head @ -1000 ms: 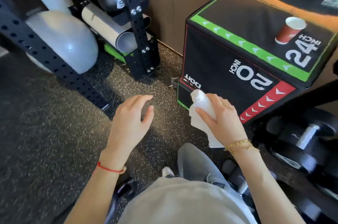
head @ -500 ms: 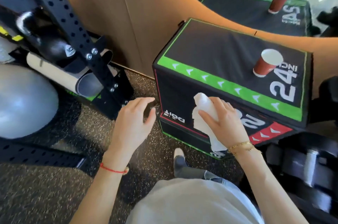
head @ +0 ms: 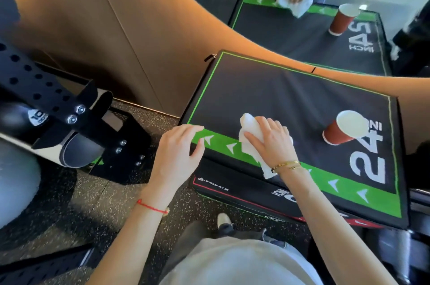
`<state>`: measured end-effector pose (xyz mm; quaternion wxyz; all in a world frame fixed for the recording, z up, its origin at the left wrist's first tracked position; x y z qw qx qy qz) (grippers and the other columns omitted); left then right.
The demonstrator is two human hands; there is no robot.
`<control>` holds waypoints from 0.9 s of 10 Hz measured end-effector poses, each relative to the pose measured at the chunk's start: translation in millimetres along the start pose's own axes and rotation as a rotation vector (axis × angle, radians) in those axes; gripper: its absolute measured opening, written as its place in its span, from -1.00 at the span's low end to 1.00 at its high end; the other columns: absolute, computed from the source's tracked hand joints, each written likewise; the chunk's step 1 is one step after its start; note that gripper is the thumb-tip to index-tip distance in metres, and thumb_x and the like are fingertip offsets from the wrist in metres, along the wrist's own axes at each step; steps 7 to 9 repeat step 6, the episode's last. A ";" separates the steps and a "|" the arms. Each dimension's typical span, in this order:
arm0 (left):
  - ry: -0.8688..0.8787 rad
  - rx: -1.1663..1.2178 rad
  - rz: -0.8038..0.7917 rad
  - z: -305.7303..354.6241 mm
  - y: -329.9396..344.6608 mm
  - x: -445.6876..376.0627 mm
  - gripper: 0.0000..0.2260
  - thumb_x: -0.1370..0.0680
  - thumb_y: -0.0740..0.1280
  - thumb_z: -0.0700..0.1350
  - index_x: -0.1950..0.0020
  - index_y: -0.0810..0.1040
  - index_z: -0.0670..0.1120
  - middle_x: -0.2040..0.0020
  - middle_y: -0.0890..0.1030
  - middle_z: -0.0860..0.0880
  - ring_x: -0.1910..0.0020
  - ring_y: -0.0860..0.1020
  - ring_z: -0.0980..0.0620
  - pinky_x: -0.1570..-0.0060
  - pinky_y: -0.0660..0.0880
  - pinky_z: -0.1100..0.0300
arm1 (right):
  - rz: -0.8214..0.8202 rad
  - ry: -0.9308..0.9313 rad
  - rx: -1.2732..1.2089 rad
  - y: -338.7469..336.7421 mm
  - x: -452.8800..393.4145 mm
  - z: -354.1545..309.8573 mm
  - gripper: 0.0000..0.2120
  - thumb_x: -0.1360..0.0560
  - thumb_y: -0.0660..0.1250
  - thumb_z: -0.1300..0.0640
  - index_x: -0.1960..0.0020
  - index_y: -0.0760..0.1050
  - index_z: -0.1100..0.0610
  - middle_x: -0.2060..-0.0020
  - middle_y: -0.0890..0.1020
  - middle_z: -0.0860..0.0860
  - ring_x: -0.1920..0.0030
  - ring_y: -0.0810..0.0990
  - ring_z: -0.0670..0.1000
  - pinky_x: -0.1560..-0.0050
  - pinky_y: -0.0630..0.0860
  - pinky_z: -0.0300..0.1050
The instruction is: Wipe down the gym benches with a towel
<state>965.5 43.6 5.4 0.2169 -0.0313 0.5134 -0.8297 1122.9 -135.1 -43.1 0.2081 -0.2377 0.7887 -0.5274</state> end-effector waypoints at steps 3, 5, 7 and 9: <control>0.165 0.014 -0.094 -14.6 14.3 -50.5 -0.77 -0.58 0.32 -0.11 -0.22 0.58 -0.08 -0.14 0.63 0.01 -0.15 0.57 0.01 -0.23 0.48 0.05 | 0.059 0.086 0.144 26.1 -5.1 8.8 -0.49 -0.52 0.11 -0.23 -0.16 0.55 0.13 0.07 0.58 0.06 0.06 0.53 0.23 -0.08 0.23 0.00; 0.297 0.032 -0.145 -18.7 10.0 -66.8 -0.75 -0.58 0.27 -0.07 -0.22 0.58 -0.07 -0.16 0.63 0.02 -0.17 0.55 0.02 -0.23 0.45 0.08 | 0.161 0.219 -0.046 0.4 14.5 -9.5 -0.46 -0.51 0.14 -0.25 -0.32 0.48 0.05 -0.15 0.58 0.01 -0.22 0.48 0.15 -0.29 0.25 0.02; 0.344 0.042 -0.142 -19.2 9.9 -69.2 -0.75 -0.58 0.27 -0.06 -0.22 0.58 -0.06 -0.16 0.62 0.04 -0.17 0.55 0.03 -0.23 0.41 0.11 | 0.221 0.261 -0.076 -14.5 31.1 -17.5 -0.48 -0.51 0.12 -0.23 -0.33 0.48 0.05 -0.19 0.57 0.01 -0.27 0.45 0.14 -0.28 0.31 0.08; 0.344 0.042 -0.142 -19.2 9.9 -69.2 -0.75 -0.58 0.27 -0.06 -0.22 0.58 -0.06 -0.16 0.62 0.04 -0.17 0.55 0.03 -0.23 0.41 0.11 | 0.221 0.261 -0.076 -14.5 31.1 -17.5 -0.48 -0.51 0.12 -0.23 -0.33 0.48 0.05 -0.19 0.57 0.01 -0.27 0.45 0.14 -0.28 0.31 0.08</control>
Point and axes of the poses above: each hand's wrist, its own x-axis away from the middle knuckle, its own y-axis out of the palm, z = x × y, the point moved 6 cm from there along -x, towards the middle knuckle
